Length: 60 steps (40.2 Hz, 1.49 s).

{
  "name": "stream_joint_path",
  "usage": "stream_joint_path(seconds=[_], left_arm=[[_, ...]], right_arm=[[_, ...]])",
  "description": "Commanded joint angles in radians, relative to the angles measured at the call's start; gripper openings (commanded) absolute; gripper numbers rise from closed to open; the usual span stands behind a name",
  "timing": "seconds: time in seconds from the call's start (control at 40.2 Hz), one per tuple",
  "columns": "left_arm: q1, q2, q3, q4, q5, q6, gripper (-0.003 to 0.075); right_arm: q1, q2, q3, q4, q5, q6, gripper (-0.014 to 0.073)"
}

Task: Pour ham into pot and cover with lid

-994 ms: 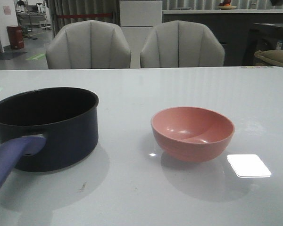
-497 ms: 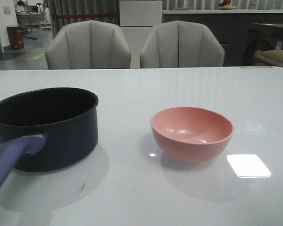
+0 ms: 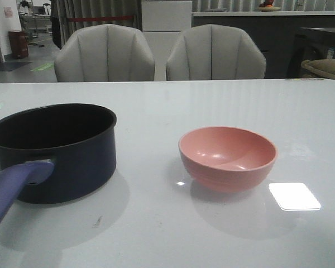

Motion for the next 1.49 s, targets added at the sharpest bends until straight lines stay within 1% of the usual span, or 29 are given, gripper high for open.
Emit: stream_joint_path(seconds=[0.0, 0.05, 0.199, 0.273, 0.348, 0.398, 0.447, 0.771, 1.094, 1.243, 1.467], left_arm=[[0.001, 0.042, -0.047, -0.008, -0.081, 0.000, 0.0590], [0.001, 0.064, -0.060, -0.008, -0.078, 0.000, 0.0601], [0.012, 0.181, -0.120, 0.001, -0.057, -0.031, 0.0683], [0.034, 0.254, -0.155, 0.049, -0.050, -0.120, 0.0691], [0.066, 0.342, -0.192, 0.150, -0.038, -0.241, 0.0691], [0.089, 0.402, -0.215, 0.208, -0.033, -0.298, 0.0691], [0.114, 0.461, -0.239, 0.236, -0.027, -0.323, 0.0691], [0.257, 0.848, -0.411, 0.199, 0.091, -0.323, 0.0691], [0.373, 1.171, -0.537, 0.089, 0.129, -0.319, 0.0691], [0.375, 1.322, -0.620, 0.103, 0.205, -0.302, 0.0691], [0.375, 1.539, -0.766, 0.107, 0.357, -0.264, 0.0691]], right_arm=[[0.000, 0.003, -0.029, 0.009, -0.079, -0.005, 0.0150], [0.000, 0.003, -0.029, 0.009, -0.079, -0.005, 0.0150], [0.000, 0.003, -0.029, 0.009, -0.079, -0.005, 0.0150], [0.000, 0.003, -0.029, 0.009, -0.079, -0.005, 0.0150], [0.000, 0.003, -0.029, 0.009, -0.079, -0.005, 0.0150], [0.000, 0.003, -0.029, 0.009, -0.079, -0.005, 0.0150], [0.000, 0.003, -0.029, 0.009, -0.079, -0.005, 0.0150], [0.000, 0.003, -0.029, 0.009, -0.079, -0.005, 0.0150], [0.000, 0.003, -0.029, 0.009, -0.079, -0.005, 0.0150], [0.000, 0.003, -0.029, 0.009, -0.079, -0.005, 0.0150], [0.000, 0.003, -0.029, 0.009, -0.079, -0.005, 0.0150]])
